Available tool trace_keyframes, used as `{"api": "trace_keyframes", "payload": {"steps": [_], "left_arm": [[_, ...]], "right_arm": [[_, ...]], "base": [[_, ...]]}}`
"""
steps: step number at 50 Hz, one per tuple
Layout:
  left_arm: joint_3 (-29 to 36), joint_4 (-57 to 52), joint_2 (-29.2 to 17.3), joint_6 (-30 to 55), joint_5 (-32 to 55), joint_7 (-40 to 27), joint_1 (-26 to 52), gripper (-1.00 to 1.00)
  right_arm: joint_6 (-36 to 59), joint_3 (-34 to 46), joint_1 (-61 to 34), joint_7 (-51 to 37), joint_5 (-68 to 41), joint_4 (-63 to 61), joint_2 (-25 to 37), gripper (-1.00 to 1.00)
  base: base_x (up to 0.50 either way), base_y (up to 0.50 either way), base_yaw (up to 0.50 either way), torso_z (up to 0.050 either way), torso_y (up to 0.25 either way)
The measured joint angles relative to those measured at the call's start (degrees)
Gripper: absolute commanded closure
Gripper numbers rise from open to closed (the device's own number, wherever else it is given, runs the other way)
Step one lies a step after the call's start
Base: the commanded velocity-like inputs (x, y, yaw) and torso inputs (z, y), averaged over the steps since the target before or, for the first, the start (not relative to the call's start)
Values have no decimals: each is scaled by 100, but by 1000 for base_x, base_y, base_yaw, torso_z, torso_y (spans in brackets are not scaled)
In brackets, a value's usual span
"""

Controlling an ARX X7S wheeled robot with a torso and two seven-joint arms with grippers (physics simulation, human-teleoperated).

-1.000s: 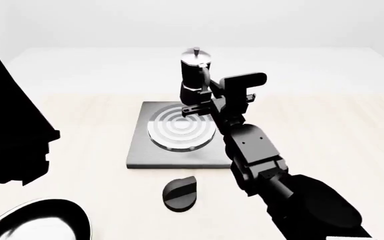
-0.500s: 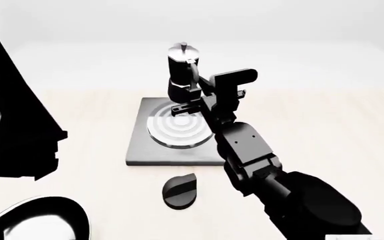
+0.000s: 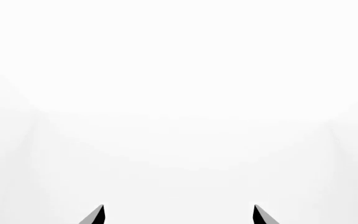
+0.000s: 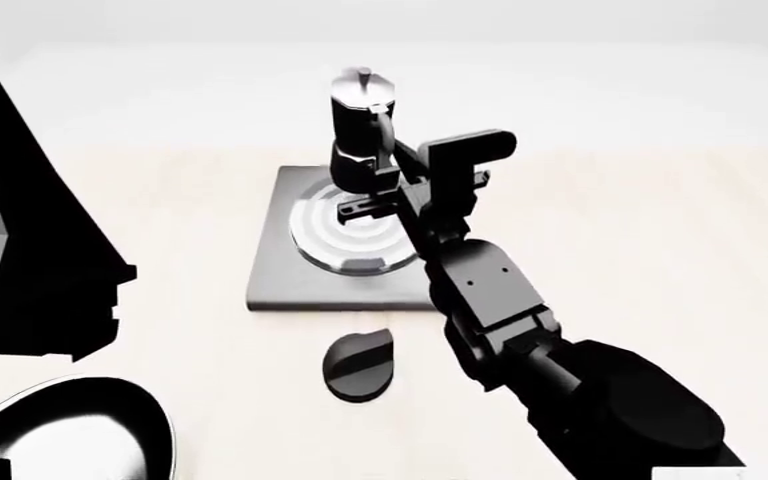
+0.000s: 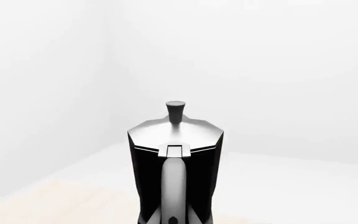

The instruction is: Turn on the stove and put the moka pot on it.

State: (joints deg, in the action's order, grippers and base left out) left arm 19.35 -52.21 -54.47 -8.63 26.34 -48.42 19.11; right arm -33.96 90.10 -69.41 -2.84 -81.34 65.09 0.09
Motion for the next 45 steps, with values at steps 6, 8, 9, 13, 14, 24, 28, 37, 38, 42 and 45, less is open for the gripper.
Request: {"api": "trace_keyframes", "payload": {"steps": [6, 8, 9, 13, 14, 24, 28, 37, 38, 42, 45], "left_arm": [[-10, 12, -2, -31, -2, 3, -28, -100], [-12, 14, -3, -38, -2, 3, -35, -100], [-13, 15, -3, -40, -2, 4, -37, -100], [-13, 15, -1, -40, 1, 6, -35, -100], [-11, 15, 1, -39, 1, 7, -33, -100], [-7, 0, 7, -18, 11, 6, -20, -100], [-11, -13, 3, -10, 17, 0, -17, -100], [-25, -30, -10, -2, 34, -10, -17, -100], [-25, -30, -9, -2, 34, -10, -17, -100], [-24, -30, -8, 2, 34, -11, -16, -100], [-23, -30, -6, 2, 32, -11, -17, -100]], "right_arm": [[-58, -5, -20, -32, 21, -22, 0, 100], [-70, -5, -26, -40, 22, -24, -1, 100], [-73, -5, -31, -44, 23, -25, 0, 100], [-73, -6, -57, -62, 27, -20, -1, 100], [-70, -6, -65, -69, 29, -17, -1, 100], [-9, -18, -132, -158, 47, 37, 0, 100], [13, -25, -157, -187, 48, 44, 2, 100], [5, -38, -157, -215, 67, 48, 3, 100], [7, -37, -158, -215, 67, 45, 3, 100], [5, -39, -157, -212, 68, 41, 2, 100], [10, -41, -167, -209, 64, 35, 3, 100]], "base": [[0, 0, 0, 0, -96], [0, 0, 0, 0, -97], [0, 0, 0, 0, -98], [0, 0, 0, 0, -97], [0, 0, 0, 0, -96], [0, 0, 0, 0, -97], [0, 0, 0, 0, -97], [0, 0, 0, 0, -96], [0, 0, 0, 0, -96], [0, 0, 0, 0, -97], [0, 0, 0, 0, -96]]}}
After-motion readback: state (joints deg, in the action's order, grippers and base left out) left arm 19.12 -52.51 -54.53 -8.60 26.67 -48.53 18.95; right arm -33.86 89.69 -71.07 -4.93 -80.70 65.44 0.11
